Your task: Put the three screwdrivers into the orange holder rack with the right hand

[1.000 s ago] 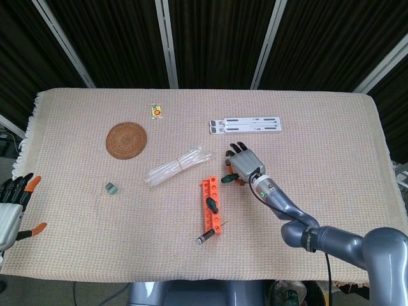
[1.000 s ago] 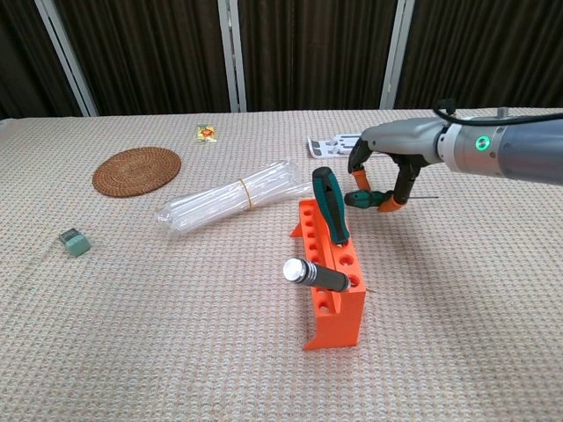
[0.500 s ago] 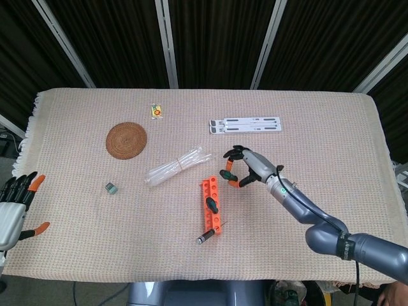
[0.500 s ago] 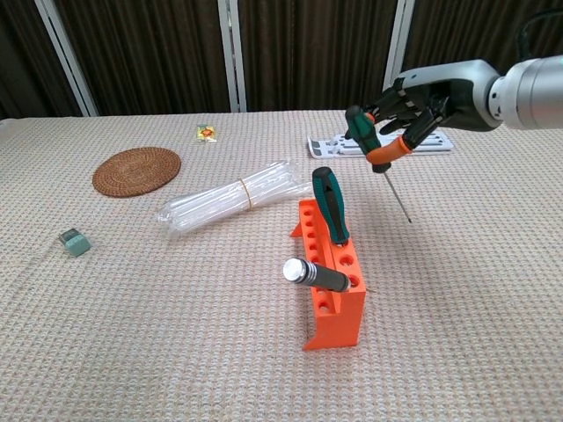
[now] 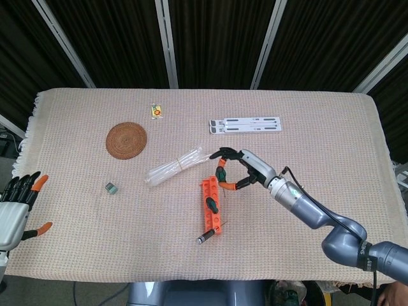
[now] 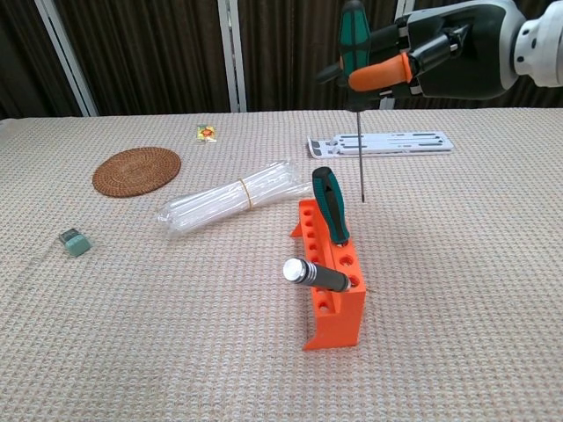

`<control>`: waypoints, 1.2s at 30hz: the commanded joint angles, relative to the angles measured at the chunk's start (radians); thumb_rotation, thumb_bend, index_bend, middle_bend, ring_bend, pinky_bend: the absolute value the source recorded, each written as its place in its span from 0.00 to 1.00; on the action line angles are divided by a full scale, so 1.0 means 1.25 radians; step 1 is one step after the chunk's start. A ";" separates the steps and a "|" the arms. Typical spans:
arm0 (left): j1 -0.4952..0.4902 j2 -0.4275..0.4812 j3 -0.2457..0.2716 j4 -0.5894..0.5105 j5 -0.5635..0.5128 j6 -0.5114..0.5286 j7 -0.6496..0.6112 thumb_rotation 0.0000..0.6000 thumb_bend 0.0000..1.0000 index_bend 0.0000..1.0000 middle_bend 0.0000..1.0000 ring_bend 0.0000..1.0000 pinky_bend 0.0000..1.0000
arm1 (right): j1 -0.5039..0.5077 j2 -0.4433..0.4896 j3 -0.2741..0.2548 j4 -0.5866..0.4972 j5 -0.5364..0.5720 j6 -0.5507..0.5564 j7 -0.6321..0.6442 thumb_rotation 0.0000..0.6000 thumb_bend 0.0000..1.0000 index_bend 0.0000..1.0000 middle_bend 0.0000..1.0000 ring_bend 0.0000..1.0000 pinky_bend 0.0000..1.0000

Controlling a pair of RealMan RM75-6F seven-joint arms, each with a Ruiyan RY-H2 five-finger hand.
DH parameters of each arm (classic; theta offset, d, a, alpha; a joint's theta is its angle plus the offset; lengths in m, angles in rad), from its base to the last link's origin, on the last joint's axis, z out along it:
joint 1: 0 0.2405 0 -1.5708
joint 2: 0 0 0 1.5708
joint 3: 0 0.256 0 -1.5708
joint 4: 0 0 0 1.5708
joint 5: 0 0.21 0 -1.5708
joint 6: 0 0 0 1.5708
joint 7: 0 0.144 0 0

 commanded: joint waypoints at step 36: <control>0.007 -0.007 0.004 0.026 -0.012 -0.003 -0.024 1.00 0.06 0.00 0.00 0.00 0.00 | 0.168 -0.077 -0.155 0.160 0.050 0.096 0.099 1.00 0.32 0.65 0.22 0.00 0.00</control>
